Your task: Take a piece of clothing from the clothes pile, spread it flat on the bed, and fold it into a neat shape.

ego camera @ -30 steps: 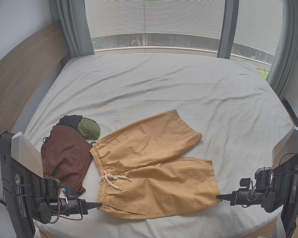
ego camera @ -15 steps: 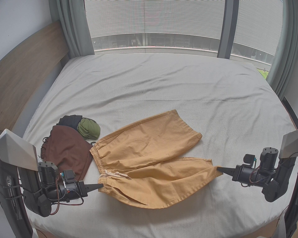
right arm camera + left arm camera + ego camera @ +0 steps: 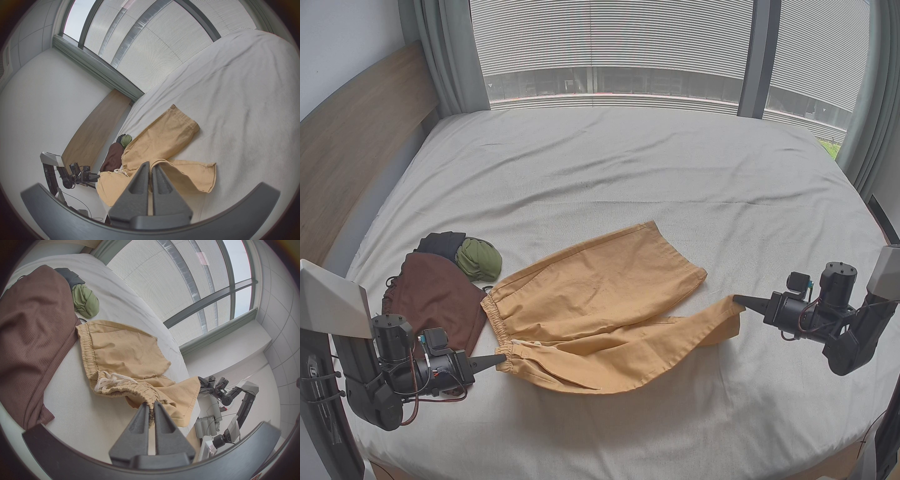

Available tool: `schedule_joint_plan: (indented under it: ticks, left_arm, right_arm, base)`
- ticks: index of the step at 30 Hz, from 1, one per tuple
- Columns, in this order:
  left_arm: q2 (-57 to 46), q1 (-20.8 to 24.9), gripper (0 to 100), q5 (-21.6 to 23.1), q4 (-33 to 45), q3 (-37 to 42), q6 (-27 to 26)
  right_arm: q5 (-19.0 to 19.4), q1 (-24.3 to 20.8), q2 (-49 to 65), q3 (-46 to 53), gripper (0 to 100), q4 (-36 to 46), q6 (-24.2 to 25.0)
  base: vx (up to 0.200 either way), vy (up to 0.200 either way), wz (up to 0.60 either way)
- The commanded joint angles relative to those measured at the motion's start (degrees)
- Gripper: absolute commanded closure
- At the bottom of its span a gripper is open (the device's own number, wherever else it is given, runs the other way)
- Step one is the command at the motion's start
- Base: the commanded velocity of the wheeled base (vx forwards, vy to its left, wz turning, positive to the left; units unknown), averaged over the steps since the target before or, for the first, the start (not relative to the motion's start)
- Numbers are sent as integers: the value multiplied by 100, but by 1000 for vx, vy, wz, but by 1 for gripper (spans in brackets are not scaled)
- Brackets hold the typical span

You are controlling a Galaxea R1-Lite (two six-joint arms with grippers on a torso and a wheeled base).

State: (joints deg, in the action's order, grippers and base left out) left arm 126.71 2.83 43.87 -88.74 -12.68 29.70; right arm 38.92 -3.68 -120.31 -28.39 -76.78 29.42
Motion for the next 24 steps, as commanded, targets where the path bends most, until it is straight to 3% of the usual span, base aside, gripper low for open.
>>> schedule_joint_plan:
  ticks: [1, 11, 16, 24]
  left_arm:
    - [-32, -28, 100, -19, -3, -86, 1]
    - [-32, -28, 100, -81, -3, -218, 115]
    - [-32, 69, 100, -881, -3, -534, 432]
    - [-173, 183, 100, -1188, -3, -692, 985]
  right_arm:
    - [-8, -10, 271, -545, 100, 356, 3]
    - [-16, -19, 280, -1177, 100, 866, 3]
    - [-16, -27, 289, -1582, 100, 1183, 3]
    - [-34, -71, 280, -2004, 100, 1525, 3]
  base:
    - [0, 0, 0]
    - [0, 0, 0]
    - [0, 0, 0]
    - [0, 0, 0]
